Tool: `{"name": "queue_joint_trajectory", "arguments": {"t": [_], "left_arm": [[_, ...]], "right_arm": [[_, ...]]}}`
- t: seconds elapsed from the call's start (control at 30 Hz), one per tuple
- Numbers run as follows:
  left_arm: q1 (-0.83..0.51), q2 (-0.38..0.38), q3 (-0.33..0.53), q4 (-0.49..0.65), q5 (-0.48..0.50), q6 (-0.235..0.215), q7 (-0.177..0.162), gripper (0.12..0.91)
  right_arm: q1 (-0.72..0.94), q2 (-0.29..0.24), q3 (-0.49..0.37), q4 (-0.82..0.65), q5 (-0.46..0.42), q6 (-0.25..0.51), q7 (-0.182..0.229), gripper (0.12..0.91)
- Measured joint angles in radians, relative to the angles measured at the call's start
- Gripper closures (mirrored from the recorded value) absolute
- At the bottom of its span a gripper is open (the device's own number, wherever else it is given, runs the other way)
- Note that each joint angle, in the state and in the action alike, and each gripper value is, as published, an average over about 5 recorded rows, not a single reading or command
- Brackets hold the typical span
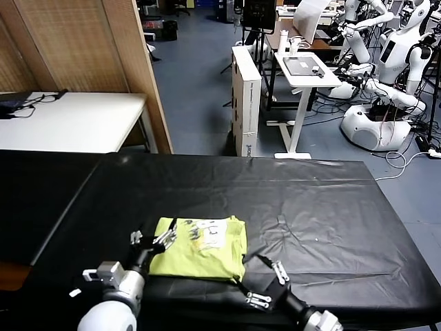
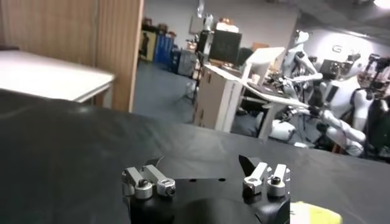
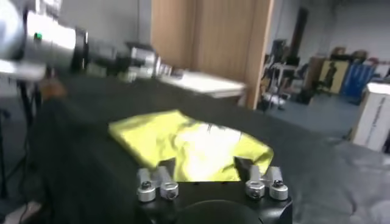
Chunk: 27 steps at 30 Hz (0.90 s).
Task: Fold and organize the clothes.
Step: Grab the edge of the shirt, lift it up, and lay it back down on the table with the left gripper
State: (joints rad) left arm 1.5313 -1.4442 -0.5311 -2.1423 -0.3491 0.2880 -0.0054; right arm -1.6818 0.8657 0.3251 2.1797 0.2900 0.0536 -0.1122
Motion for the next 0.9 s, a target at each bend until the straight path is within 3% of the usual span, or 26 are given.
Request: {"name": "queue_joint_trajectory", "arguments": {"t": [0.17, 0.3, 0.57, 0.9], "left_arm": [[0.005, -0.027, -0.019, 0.063, -0.051, -0.094, 0.016, 0.123], [0.009, -0.048, -0.044, 0.102, -0.098, -0.141, 0.020, 0.123], [0.038, -0.049, -0.072, 0.153, -0.139, -0.151, 0.061, 0.123], [0.034, -0.051, -0.073, 0.188, -0.166, -0.151, 0.069, 0.123]], "right_arm": [[-0.012, 0.032, 0.043, 0.018, 0.007, -0.010, 0.004, 0.119], [-0.024, 0.044, 0.067, 0.024, 0.007, -0.011, 0.000, 0.118], [-0.023, 0.049, 0.077, 0.024, 0.009, -0.016, -0.005, 0.118], [-0.029, 0.051, 0.080, 0.026, 0.007, -0.017, -0.011, 0.118]]}}
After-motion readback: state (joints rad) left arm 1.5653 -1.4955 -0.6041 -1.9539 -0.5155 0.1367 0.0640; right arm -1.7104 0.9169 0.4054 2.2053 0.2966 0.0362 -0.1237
